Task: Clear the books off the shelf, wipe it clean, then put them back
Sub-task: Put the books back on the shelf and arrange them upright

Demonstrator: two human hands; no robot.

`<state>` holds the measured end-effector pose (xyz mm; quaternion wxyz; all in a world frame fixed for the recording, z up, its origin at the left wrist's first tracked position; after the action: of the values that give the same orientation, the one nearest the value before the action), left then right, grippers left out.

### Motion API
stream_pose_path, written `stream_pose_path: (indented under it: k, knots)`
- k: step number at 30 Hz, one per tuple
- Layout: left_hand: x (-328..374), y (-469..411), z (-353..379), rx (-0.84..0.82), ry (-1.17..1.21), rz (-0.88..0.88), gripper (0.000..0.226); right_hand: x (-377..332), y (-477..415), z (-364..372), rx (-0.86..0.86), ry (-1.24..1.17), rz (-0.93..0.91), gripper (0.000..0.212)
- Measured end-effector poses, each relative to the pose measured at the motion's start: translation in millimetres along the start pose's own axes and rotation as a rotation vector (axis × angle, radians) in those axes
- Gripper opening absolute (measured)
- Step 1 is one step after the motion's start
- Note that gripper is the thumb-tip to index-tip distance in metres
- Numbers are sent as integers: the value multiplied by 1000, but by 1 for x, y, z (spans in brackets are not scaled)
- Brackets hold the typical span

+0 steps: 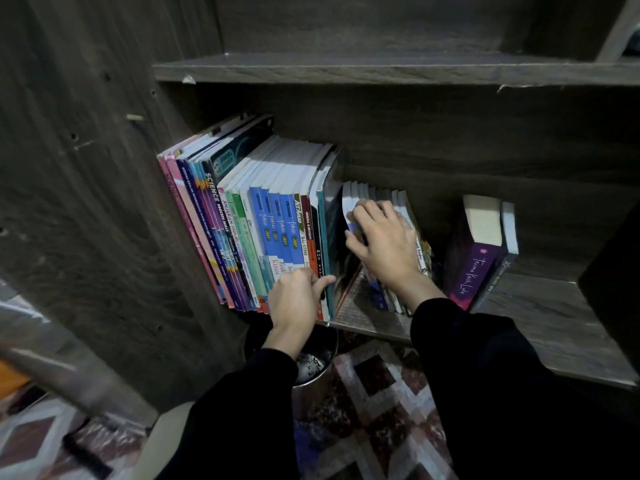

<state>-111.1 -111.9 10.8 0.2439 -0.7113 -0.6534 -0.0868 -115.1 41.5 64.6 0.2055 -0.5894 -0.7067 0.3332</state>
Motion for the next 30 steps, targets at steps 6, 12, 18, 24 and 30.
stream_pose_path:
  k: [6, 12, 18, 24, 30]
  knots:
    - [-2, 11, 2, 30, 54, -22, 41, -2, 0, 0, -40, 11, -7, 19]
    - [-24, 23, 19, -71, 29, -76, 34, -7, -1, 5, -95, -17, 4, 20]
    - [-23, 9, 18, -104, -92, -6, 45, -9, 0, 10, -75, -24, -21, 24]
    - [4, 16, -12, -8, -9, 131, 34, -10, 0, 13, -53, -19, -23, 25]
    - [45, 13, -80, 259, 156, 293, 64, -12, -1, 9, -107, -20, 6, 25]
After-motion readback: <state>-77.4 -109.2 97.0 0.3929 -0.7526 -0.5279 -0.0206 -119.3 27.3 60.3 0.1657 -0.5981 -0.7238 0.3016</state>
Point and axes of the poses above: each hand's wrist, its own y-axis away from the middle knuckle, its own z-axis out of the palm, x = y × z, the point moved 4 cm from there along -y, towards the middle knuckle, and after that the axes turned 4 degrees about -y, right-handed, at the moved point
